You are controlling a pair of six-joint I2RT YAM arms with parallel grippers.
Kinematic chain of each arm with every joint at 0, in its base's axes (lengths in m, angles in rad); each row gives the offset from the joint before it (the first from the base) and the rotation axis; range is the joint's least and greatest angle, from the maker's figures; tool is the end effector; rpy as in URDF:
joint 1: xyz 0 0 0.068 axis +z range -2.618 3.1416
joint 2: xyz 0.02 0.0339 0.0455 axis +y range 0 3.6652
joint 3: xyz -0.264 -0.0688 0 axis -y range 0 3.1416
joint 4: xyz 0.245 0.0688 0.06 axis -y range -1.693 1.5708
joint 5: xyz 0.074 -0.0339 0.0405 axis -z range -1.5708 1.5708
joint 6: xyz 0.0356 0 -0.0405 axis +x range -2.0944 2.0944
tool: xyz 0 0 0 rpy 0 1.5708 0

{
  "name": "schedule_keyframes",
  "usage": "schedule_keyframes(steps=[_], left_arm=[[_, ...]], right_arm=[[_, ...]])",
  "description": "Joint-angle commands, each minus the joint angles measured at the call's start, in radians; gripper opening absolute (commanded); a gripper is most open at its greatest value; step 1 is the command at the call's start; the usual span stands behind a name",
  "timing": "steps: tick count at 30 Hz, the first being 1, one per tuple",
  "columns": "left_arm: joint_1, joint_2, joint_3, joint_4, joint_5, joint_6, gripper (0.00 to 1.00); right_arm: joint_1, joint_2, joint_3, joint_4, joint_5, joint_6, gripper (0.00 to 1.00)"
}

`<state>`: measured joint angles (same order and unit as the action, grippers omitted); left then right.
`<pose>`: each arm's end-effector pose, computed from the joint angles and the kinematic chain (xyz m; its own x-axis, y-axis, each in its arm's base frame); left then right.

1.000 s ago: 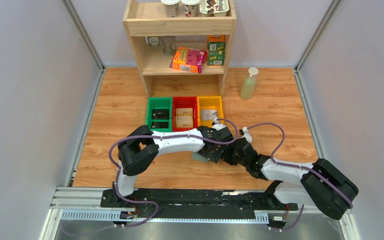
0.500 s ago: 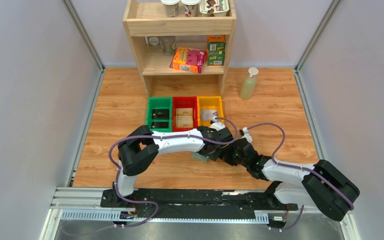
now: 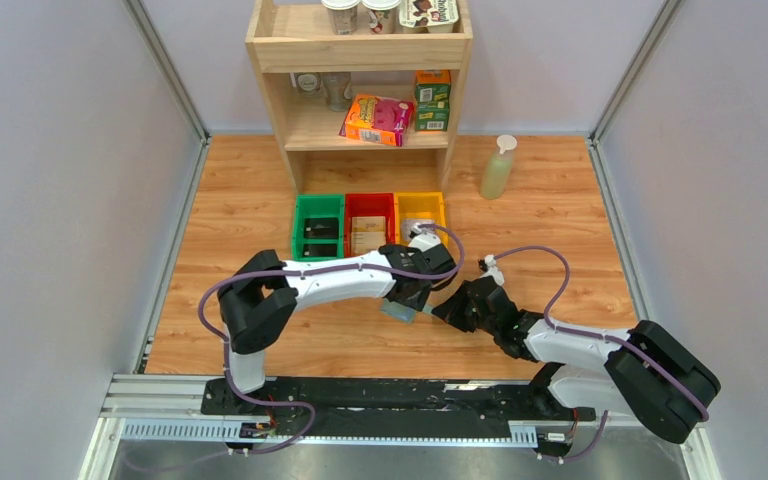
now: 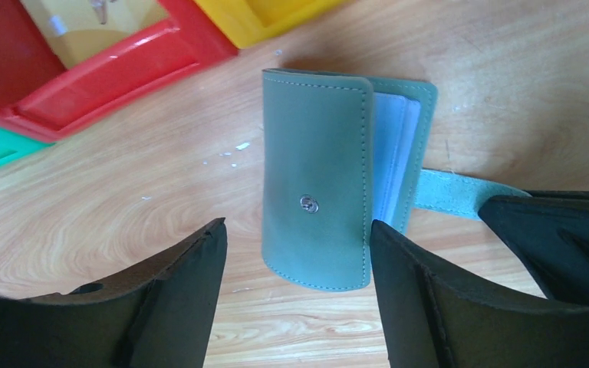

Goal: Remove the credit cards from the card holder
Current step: Open the card holder at the center of the board.

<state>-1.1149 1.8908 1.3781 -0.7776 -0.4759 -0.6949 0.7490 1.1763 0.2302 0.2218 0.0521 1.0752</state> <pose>0.1798 -0.3297 0.1947 -0.8002 0.3392 -0.4945 0.2993 0.9405 0.1609 0.1423 0.1297 0.1210 -0.8038 0.4522 -0.3865 0.1171 0.7573 0.6424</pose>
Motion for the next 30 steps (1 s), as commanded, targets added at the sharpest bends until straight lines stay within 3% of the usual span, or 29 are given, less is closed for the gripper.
schedule_keyframes(steps=[1, 6, 10, 13, 14, 16, 21, 26, 28, 30], left_arm=[[0.043, -0.085, -0.039, -0.003, -0.023, -0.009, 0.75], [0.07, -0.113, -0.076, 0.005, -0.007, -0.017, 0.6], [0.098, -0.139, -0.122, 0.017, 0.017, -0.026, 0.56], [0.116, -0.179, -0.168, 0.049, 0.051, -0.031, 0.42], [0.127, -0.185, -0.188, 0.055, 0.066, -0.034, 0.27], [0.144, -0.206, -0.212, 0.075, 0.1, -0.04, 0.17], [0.179, -0.26, -0.303, 0.165, 0.241, -0.07, 0.11], [0.194, -0.312, -0.421, 0.262, 0.352, -0.14, 0.01], [0.198, -0.352, -0.468, 0.305, 0.378, -0.181, 0.0], [0.198, -0.38, -0.514, 0.351, 0.398, -0.221, 0.0]], right_arm=[[-0.005, -0.009, -0.005, -0.071, -0.008, -0.034, 0.0], [-0.005, -0.014, 0.014, -0.11, -0.009, -0.046, 0.0], [-0.005, -0.026, 0.031, -0.148, -0.012, -0.06, 0.0], [-0.005, -0.038, 0.043, -0.176, -0.012, -0.072, 0.0], [-0.005, -0.041, 0.047, -0.185, -0.012, -0.077, 0.0], [-0.005, -0.047, 0.064, -0.206, -0.012, -0.09, 0.0], [-0.005, -0.056, 0.125, -0.312, -0.011, -0.142, 0.05], [-0.005, -0.089, 0.218, -0.468, 0.003, -0.21, 0.24], [-0.005, -0.11, 0.26, -0.536, 0.006, -0.244, 0.36], [-0.004, -0.138, 0.308, -0.61, 0.018, -0.279, 0.54]])
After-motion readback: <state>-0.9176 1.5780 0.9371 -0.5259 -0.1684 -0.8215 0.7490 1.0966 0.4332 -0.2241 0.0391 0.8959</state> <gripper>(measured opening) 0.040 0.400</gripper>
